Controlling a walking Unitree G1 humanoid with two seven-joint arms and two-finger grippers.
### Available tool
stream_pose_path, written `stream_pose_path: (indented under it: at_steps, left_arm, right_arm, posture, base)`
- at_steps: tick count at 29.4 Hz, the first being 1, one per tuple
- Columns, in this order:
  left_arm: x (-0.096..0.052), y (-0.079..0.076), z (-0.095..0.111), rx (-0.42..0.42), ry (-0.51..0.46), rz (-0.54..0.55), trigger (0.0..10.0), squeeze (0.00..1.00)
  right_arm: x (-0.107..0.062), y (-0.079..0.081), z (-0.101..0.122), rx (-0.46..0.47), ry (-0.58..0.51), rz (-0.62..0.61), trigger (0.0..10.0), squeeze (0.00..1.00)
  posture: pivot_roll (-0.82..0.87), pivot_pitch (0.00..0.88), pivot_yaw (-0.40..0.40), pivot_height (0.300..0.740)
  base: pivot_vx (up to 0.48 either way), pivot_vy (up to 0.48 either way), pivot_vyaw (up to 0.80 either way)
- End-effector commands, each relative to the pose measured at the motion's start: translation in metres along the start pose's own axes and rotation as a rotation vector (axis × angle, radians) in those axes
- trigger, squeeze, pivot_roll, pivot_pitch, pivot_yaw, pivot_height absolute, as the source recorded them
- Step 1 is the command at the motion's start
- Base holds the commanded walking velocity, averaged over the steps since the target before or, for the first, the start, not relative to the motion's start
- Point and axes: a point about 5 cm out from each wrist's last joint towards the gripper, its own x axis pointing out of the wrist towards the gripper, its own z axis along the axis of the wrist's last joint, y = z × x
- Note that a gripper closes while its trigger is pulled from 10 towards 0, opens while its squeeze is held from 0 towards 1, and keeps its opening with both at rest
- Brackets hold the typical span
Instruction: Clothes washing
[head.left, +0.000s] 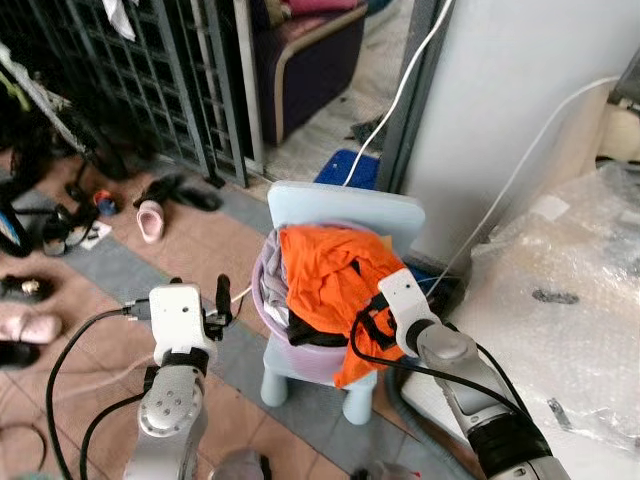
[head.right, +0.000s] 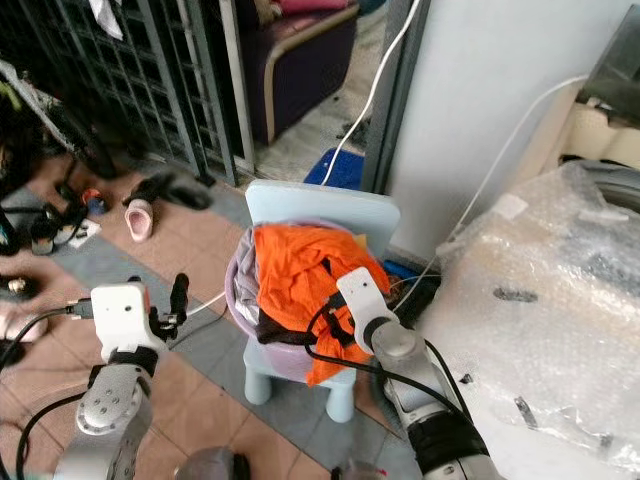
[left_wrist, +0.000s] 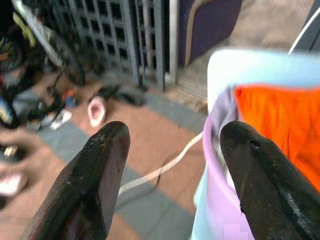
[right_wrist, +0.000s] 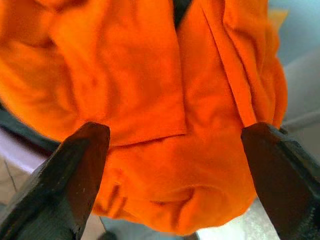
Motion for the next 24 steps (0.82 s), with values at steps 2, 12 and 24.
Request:
stream_pose_path:
  at_steps: [2,12,24]
  left_arm:
    - [-0.006,0.005,0.007,0.020,-0.006,0.023,10.0,0.00]
    - [-0.040,0.022,0.015,0.056,0.059,0.077,10.0,0.00]
    - [-0.041,0.021,0.021,0.061,0.072,0.078,10.0,0.00]
  right_arm:
    - [0.007,-0.002,0.002,0.019,0.012,-0.024,0.0,0.00]
    - [0.030,-0.003,0.014,0.085,0.060,-0.103,0.0,0.00]
    - [0.033,0.003,0.017,0.133,0.020,-0.084,0.0,0.00]
  posture:
    - [0.19,0.222,-0.041,0.740]
    - [0.25,0.310,-0.061,0.740]
    - [0.26,0.331,-0.066,0.740]
  base:
    - [0.000,0.000,0.00]
    - [0.000,0.000,0.00]
    - [0.000,0.000,0.00]
